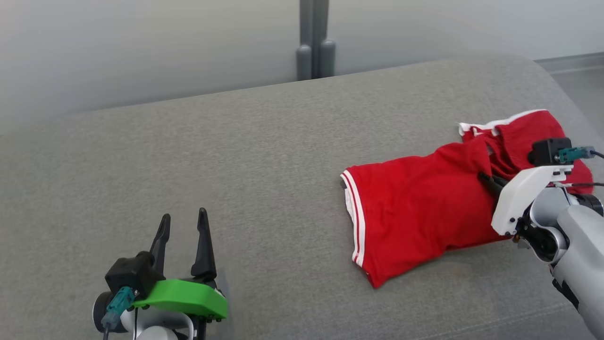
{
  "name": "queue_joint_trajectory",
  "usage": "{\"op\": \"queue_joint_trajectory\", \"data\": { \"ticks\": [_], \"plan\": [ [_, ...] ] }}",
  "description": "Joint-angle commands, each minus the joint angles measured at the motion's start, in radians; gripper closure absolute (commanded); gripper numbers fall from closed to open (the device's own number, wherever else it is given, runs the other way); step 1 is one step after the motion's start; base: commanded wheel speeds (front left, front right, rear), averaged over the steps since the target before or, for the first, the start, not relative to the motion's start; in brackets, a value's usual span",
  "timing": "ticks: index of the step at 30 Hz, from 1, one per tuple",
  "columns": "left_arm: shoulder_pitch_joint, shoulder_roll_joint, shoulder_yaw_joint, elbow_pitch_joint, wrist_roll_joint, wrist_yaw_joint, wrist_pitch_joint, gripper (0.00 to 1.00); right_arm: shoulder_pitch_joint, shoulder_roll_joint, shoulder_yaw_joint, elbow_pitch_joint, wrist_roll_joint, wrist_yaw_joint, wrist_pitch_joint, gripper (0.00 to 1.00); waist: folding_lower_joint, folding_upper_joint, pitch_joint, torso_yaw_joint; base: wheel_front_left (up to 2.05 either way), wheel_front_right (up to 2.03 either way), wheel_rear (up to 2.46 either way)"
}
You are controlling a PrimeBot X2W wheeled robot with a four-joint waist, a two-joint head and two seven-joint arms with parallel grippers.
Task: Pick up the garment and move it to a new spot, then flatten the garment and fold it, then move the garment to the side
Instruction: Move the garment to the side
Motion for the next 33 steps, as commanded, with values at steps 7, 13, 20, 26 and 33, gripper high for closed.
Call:
{"op": "queue_joint_trajectory", "data": {
  "ticks": [7,13,20,26,33],
  "plan": [
    [-0.036,0.016,0.005,0.018,0.04,0.015,-0.007,0.0,-0.064,0.007,0.011,-0.003,-0.014,0.0,0.001,1.0,0.0,-0.0001,0.031,-0.215,0.0,0.0,0.0],
    [-0.049,0.026,0.018,0.04,0.053,0.015,-0.009,0.0,-0.093,0.014,0.015,0.007,-0.008,0.0,-0.011,1.0,0.0,-0.0001,0.044,-0.241,0.0,0.0,0.0],
    [-0.046,0.018,0.033,0.044,0.056,0.017,-0.009,0.0,-0.147,0.024,0.025,0.006,-0.02,0.0,-0.011,1.0,0.0,-0.0001,0.042,-0.223,0.0,0.0,0.0],
    [-0.044,0.006,0.042,0.048,0.058,0.006,-0.008,0.0,-0.243,0.028,0.021,0.027,-0.049,0.0,0.002,1.0,0.0,-0.0001,0.04,-0.197,0.0,0.0,0.0],
    [-0.05,-0.007,0.049,0.046,0.071,-0.003,-0.008,0.0,-0.348,0.025,-0.009,0.119,-0.077,0.0,-0.012,1.0,0.0,-0.0001,0.057,-0.162,0.0,0.0,0.0]
  ]
}}
